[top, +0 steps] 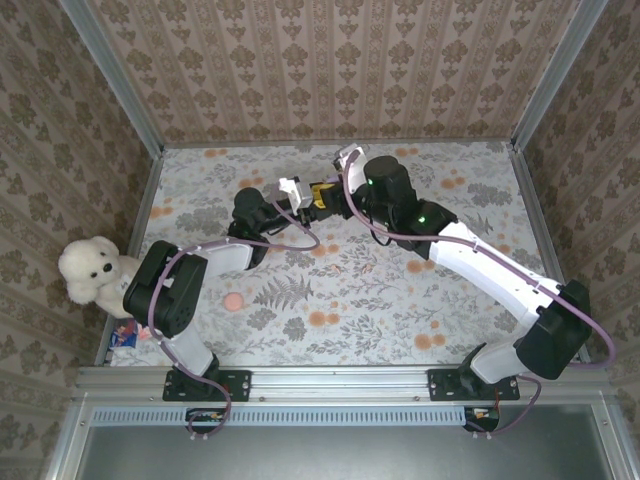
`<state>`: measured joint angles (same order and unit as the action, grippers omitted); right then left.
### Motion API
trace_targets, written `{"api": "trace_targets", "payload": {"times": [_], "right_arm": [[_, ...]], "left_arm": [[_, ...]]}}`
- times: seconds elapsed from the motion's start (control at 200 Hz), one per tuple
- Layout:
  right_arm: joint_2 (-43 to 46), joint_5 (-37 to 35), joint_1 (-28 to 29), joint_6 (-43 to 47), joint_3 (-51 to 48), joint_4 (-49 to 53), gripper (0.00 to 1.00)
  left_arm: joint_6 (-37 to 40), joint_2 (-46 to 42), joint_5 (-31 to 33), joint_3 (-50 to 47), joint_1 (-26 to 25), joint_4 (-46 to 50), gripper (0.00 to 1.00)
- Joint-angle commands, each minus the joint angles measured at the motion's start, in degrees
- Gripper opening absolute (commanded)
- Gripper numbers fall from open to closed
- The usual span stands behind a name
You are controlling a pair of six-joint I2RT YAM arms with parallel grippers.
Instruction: Insert the wireless bluetooth earbuds into the charging case
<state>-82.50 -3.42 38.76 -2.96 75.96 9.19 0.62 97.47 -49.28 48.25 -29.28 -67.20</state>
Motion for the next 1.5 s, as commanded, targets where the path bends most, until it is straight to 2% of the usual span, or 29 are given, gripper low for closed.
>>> {"api": "trace_targets", "payload": {"times": [0.0,0.195,0.31,0.605,0.78,0.9,1.165,1.42,1.495], "right_arm": [[1.45,-0.80,-0.26,-3.01,2.89,0.70,0.57],[2.41,1.23,-3.36,-9.26,5.94,1.51,0.62],[0.32,1.71,-5.89,-12.70,10.40,6.67,0.63],[-14.18,5.43,-10.47,-15.91,27.94,26.42,0.59],[-21.96,9.65,-10.82,-16.00,35.13,33.54,0.53],[-21.68,11.22,-10.03,-15.93,33.12,33.62,0.48],[-14.50,11.68,-8.87,-16.67,22.78,31.34,0.43],[-8.15,9.51,-9.14,-19.50,14.82,27.05,0.43],[-7.14,8.54,-9.21,-20.45,13.98,26.05,0.46]], "left_arm": [[-0.63,0.48,-0.47,0.85,-0.52,-3.03,0.00],[-0.81,0.61,-0.34,0.36,-0.52,-3.77,0.00],[-0.88,0.70,-0.25,-0.14,-0.52,-4.16,0.00],[-1.11,1.05,0.58,-1.39,-0.52,-5.31,0.00],[-1.26,0.81,1.44,-1.41,-0.52,-5.22,0.00],[-1.84,1.05,2.53,-1.35,-0.44,-5.22,0.00],[-4.38,2.19,5.22,-0.36,0.35,-5.57,0.00],[-6.24,2.50,6.34,-0.18,1.24,-5.85,0.00],[-7.28,2.76,7.75,-0.14,1.33,-5.63,0.00]]}}
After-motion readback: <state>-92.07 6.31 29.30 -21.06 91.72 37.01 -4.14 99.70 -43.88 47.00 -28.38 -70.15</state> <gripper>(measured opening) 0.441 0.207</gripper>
